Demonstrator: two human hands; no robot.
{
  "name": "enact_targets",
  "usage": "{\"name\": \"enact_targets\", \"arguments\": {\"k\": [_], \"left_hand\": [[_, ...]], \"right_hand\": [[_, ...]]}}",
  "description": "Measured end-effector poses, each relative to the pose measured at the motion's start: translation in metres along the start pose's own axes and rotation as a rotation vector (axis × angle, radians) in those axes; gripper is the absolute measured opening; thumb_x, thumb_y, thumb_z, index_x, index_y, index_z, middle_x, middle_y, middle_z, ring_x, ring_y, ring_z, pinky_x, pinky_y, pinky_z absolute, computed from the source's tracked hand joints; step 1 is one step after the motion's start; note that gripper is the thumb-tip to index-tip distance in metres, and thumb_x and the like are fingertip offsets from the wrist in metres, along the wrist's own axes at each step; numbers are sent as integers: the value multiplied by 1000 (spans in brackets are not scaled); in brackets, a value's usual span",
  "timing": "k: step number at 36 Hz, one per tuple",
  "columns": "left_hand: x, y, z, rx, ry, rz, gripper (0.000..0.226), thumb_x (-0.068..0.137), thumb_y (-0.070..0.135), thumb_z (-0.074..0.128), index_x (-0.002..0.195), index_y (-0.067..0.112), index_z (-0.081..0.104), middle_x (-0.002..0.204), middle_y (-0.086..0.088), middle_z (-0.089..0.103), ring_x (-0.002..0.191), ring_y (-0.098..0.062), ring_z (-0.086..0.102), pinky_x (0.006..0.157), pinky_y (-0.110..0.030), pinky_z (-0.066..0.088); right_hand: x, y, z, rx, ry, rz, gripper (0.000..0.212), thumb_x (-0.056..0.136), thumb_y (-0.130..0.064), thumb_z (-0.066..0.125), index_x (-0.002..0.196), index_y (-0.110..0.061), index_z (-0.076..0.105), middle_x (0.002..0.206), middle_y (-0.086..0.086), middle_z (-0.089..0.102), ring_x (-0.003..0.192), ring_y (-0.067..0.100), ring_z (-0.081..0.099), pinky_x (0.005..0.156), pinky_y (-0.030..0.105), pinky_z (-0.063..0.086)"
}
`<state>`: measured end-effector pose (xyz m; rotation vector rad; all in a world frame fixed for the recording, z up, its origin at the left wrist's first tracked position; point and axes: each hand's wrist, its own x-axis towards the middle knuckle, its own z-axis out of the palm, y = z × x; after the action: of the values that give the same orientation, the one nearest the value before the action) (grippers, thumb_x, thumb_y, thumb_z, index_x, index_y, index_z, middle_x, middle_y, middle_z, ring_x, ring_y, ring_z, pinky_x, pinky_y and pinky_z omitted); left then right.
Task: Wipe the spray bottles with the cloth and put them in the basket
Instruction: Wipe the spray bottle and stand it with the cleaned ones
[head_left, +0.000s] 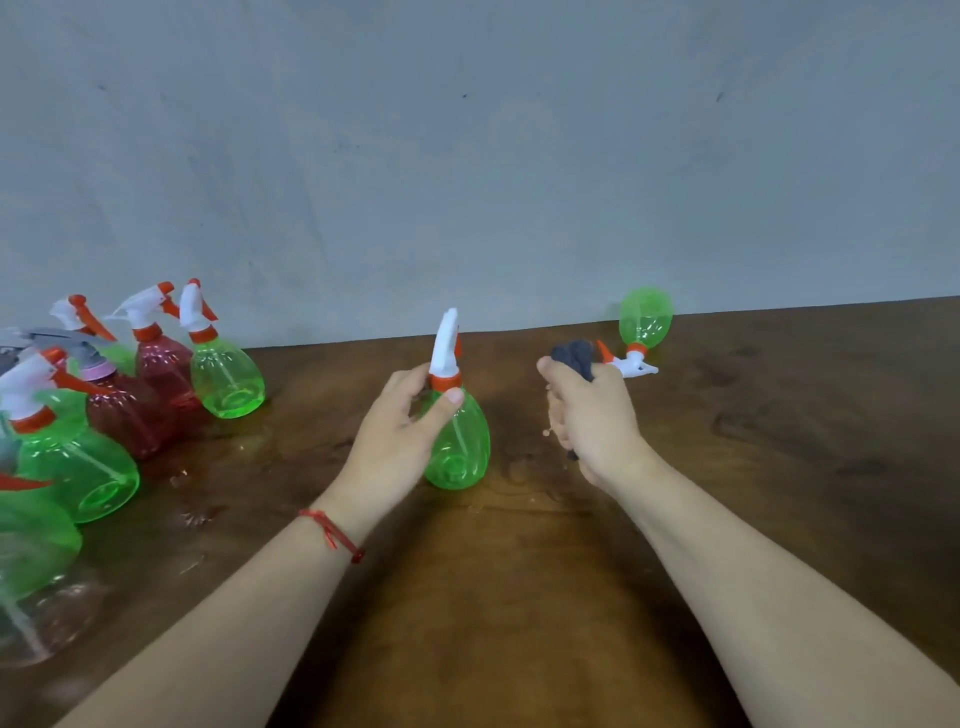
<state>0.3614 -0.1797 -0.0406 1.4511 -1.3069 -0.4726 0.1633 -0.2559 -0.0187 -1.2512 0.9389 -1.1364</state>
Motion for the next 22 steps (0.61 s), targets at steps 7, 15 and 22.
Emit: {"name": "enact_targets", "arguments": {"k": [7, 15, 22], "left_hand": [[1, -17, -7, -27, -23, 13, 36, 100, 47, 67, 136, 39, 66, 126, 14, 65, 125, -14, 67, 113, -50, 52], [-9, -29, -10, -14, -13, 18, 64, 95, 43, 78, 148, 41, 41, 149, 18, 57, 141, -1, 53, 121, -34, 45], [-14, -39, -4, 144, -68, 66, 102, 73, 36, 100, 146, 46, 29, 139, 48, 42, 136, 14, 48, 107, -1, 35]], "right_hand": [[16, 18, 8, 41, 3, 51, 48, 100, -10, 58, 64, -24, 30, 57, 4, 22, 43, 15, 18, 48, 30, 13], [22, 18, 7, 99, 37, 81, 53, 99, -9, 57, 62, -27, 24, 58, 3, 18, 48, 16, 12, 58, 41, 6], [21, 22, 7, 81, 104, 61, 51, 100, -13, 60, 61, -26, 28, 59, 3, 21, 45, 15, 17, 57, 40, 8]]}}
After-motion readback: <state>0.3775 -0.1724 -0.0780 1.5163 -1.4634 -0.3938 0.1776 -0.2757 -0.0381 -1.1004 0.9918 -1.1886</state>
